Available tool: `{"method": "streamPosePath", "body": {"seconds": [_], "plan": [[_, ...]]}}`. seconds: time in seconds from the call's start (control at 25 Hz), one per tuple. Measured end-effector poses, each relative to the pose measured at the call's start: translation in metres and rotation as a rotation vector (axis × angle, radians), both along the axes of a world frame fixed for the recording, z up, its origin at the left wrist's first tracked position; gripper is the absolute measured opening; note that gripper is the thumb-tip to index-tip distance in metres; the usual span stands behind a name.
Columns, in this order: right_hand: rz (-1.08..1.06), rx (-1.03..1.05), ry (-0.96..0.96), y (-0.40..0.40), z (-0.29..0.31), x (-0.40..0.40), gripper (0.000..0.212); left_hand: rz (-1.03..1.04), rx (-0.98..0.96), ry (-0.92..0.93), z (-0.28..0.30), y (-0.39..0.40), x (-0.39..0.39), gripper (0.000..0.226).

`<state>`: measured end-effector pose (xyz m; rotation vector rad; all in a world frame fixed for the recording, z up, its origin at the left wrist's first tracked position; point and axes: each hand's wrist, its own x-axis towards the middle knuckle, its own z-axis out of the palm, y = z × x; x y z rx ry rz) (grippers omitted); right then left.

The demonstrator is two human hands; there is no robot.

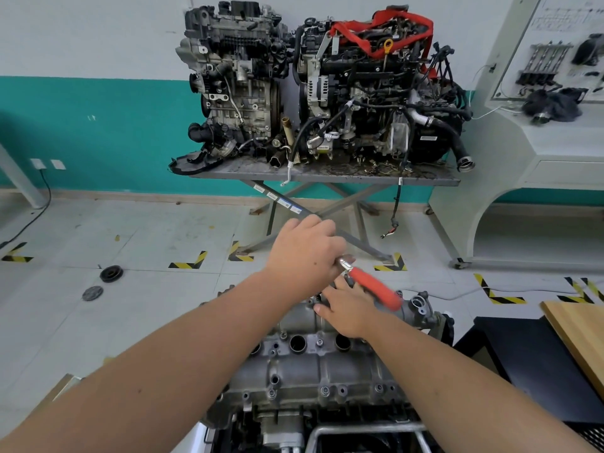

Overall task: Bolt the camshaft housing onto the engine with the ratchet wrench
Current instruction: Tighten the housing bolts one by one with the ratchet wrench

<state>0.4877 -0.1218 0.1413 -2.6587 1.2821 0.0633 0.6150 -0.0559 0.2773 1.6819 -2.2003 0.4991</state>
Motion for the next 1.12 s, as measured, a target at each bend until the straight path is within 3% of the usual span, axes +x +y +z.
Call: {"method": "streamPosePath", "body": {"seconds": [0.08, 0.16, 0.32, 0.4, 0.48, 0.56, 0.68, 0.88, 1.04, 1.12], "plan": [[-0.032, -0.067, -0.030, 0.003, -0.003, -0.001, 0.050, -0.056, -0.199, 0.235, -0.018, 0.002, 0.002, 0.045], [-0.041, -0.043, -0.033, 0.002, -0.003, -0.002, 0.048, -0.065, -0.225, 0.475, -0.030, 0.000, -0.001, 0.046], [0.011, 0.059, 0.024, -0.004, -0.002, 0.000, 0.046, -0.126, 0.003, 1.229, -0.044, 0.006, -0.015, 0.033], [0.002, 0.052, 0.018, -0.006, -0.005, 0.000, 0.047, -0.059, 0.040, 1.565, -0.042, 0.004, -0.019, 0.029], [-0.002, 0.053, 0.017, -0.007, -0.008, 0.000, 0.048, 0.019, 0.125, 1.878, -0.033, -0.005, -0.020, 0.043], [-0.005, 0.050, 0.020, -0.008, -0.009, -0.001, 0.048, 0.065, 0.254, 2.071, -0.025, -0.011, -0.017, 0.055], [0.004, 0.046, 0.021, -0.007, -0.008, 0.000, 0.048, 0.148, 0.445, 1.987, -0.014, -0.017, -0.001, 0.047], [0.004, 0.039, 0.036, -0.006, -0.007, 0.000, 0.050, 0.280, 0.707, 1.544, 0.016, -0.023, 0.015, 0.026], [0.010, 0.047, 0.033, -0.007, -0.007, 0.000, 0.050, 0.310, 0.661, 1.118, 0.031, -0.028, 0.013, 0.024], [0.009, 0.049, 0.039, -0.007, -0.006, 0.000, 0.050, 0.281, 0.593, 0.813, 0.037, -0.029, 0.014, 0.028]]}}
